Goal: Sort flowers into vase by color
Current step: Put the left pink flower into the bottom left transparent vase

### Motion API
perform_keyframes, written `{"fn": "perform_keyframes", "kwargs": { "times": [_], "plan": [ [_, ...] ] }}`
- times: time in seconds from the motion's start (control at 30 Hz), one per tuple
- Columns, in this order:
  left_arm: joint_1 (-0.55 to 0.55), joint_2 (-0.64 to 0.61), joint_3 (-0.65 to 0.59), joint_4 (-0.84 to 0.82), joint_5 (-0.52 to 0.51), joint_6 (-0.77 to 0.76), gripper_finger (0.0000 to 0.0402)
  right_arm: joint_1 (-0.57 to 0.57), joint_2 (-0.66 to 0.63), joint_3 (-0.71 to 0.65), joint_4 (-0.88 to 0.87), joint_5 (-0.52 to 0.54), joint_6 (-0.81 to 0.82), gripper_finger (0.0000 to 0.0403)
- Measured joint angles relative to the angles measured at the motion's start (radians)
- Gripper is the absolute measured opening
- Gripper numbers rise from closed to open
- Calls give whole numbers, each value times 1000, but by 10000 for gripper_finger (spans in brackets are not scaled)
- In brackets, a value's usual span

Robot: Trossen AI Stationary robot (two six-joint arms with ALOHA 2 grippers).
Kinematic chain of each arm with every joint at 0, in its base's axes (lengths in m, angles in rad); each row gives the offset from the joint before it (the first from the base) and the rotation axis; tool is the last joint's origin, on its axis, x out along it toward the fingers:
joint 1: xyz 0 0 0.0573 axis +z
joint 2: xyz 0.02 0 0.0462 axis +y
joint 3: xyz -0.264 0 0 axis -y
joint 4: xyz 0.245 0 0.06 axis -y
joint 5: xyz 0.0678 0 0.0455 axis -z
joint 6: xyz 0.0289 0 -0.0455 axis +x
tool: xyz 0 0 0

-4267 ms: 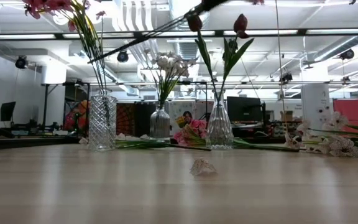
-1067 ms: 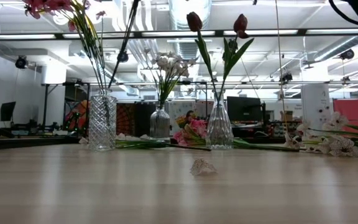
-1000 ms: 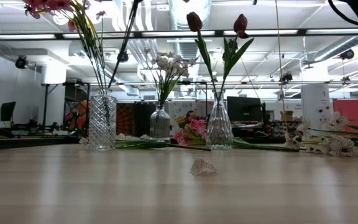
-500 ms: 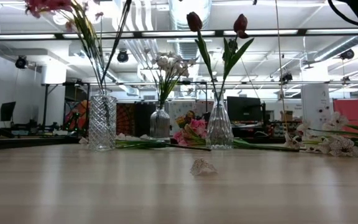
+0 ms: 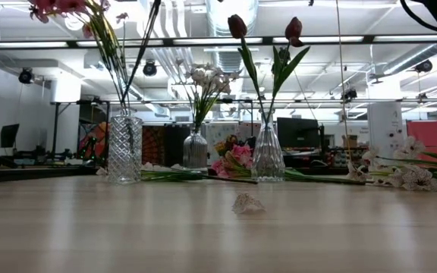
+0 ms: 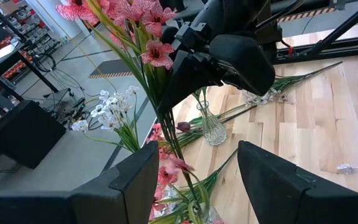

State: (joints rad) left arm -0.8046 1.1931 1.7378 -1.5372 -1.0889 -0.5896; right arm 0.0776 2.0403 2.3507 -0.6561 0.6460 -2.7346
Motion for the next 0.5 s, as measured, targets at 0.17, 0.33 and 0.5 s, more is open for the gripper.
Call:
{"fn": "perform_keyframes", "kwargs": {
  "times": [0.17,0.33,0.5],
  "plan": [
    [0,0,0,3,0,0,201,-6,0,0,-1,0,-14,27],
    [0,0,0,9,0,0,201,-11,0,-6,-6,0,-17,27],
    [0,0,0,11,0,0,201,-13,0,-23,-19,0,-26,27]
  ]
}}
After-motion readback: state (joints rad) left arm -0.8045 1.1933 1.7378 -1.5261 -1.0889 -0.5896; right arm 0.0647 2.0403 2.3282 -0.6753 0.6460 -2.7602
